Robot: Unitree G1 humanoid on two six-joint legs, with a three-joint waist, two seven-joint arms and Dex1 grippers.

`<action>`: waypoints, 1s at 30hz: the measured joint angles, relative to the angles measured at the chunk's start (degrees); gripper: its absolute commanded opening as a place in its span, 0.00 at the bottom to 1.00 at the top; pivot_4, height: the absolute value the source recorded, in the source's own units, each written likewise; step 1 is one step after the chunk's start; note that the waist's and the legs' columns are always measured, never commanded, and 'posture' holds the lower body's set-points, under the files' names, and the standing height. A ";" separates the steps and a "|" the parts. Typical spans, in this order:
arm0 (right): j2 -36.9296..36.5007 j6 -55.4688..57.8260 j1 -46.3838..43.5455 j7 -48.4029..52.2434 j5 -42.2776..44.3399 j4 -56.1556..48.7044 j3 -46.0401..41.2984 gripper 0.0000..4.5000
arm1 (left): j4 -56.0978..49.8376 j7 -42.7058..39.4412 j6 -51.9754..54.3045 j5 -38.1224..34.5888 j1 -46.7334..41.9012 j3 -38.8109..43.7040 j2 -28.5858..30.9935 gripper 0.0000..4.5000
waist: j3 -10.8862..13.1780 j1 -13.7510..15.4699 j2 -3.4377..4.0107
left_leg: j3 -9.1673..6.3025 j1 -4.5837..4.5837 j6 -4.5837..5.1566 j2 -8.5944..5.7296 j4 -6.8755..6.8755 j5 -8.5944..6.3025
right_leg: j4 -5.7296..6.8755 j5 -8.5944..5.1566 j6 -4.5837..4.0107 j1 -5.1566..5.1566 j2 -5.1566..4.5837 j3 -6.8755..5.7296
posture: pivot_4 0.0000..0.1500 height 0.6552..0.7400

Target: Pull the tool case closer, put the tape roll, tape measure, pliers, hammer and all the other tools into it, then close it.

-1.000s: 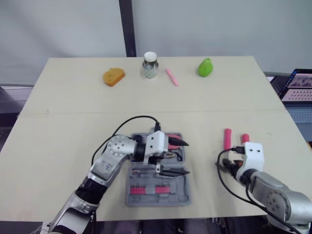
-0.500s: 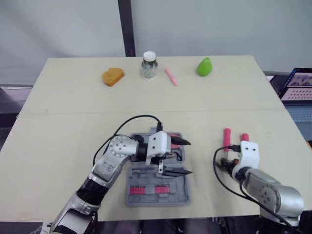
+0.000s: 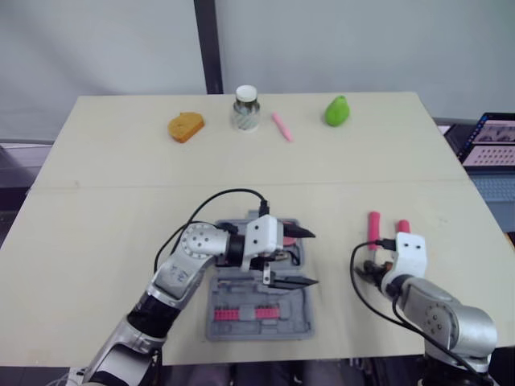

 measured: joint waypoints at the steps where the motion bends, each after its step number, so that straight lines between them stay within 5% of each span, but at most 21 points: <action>1: 0.04 -0.01 0.00 0.02 -0.05 -0.02 -0.03 0.10 | 0.00 0.01 0.03 0.01 0.00 0.00 0.00 1.00 | 0.00 0.00 0.00 | 0.00 0.00 0.00 0.00 0.00 0.00 | 0.00 0.00 0.00 0.00 0.00 0.00 | 1.00 1.00; 2: -0.03 0.10 0.02 0.09 -0.03 -0.21 0.00 0.01 | 0.00 0.04 0.06 0.03 0.00 0.01 0.01 1.00 | -0.01 -0.01 -0.01 | 0.00 0.00 0.00 0.00 0.00 0.00 | 0.00 0.00 0.00 0.00 0.00 0.00 | 1.00 1.00; 10: -2.08 -0.77 0.82 2.15 -0.12 -0.49 1.60 0.01 | 0.03 1.12 0.09 0.04 0.07 1.72 1.33 1.00 | -0.04 -0.04 -0.07 | 0.00 0.00 0.00 0.01 -0.02 0.00 | 0.00 0.00 0.00 -0.02 0.01 0.01 | 1.00 1.00; 18: -17.84 0.62 -2.11 13.40 4.62 -2.27 8.51 0.01 | -0.13 1.59 0.00 -0.22 5.09 7.97 7.91 1.00 | 0.05 -0.92 0.07 | 0.25 -0.07 0.00 0.03 -0.12 0.00 | 0.06 0.00 0.00 -0.33 0.01 0.21 | 1.00 1.00; 26: -38.78 3.95 -18.07 30.17 13.57 -8.42 23.85 0.01 | -7.14 1.48 -0.29 -4.65 23.24 23.75 18.44 1.00 | 0.10 -1.56 0.03 | 0.06 -0.09 0.05 0.08 -0.18 -0.06 | -0.09 0.00 0.00 -0.35 0.00 0.19 | 1.00 1.00; 30: -41.79 3.93 -29.16 36.10 15.34 -9.37 34.49 0.01 | -13.29 0.43 -1.28 -8.36 35.18 32.03 20.41 1.00 | 0.16 -1.43 -0.07 | -0.07 -0.12 0.04 0.08 -0.05 -0.09 | -0.09 0.00 0.00 -0.32 -0.04 0.19 | 1.00 1.00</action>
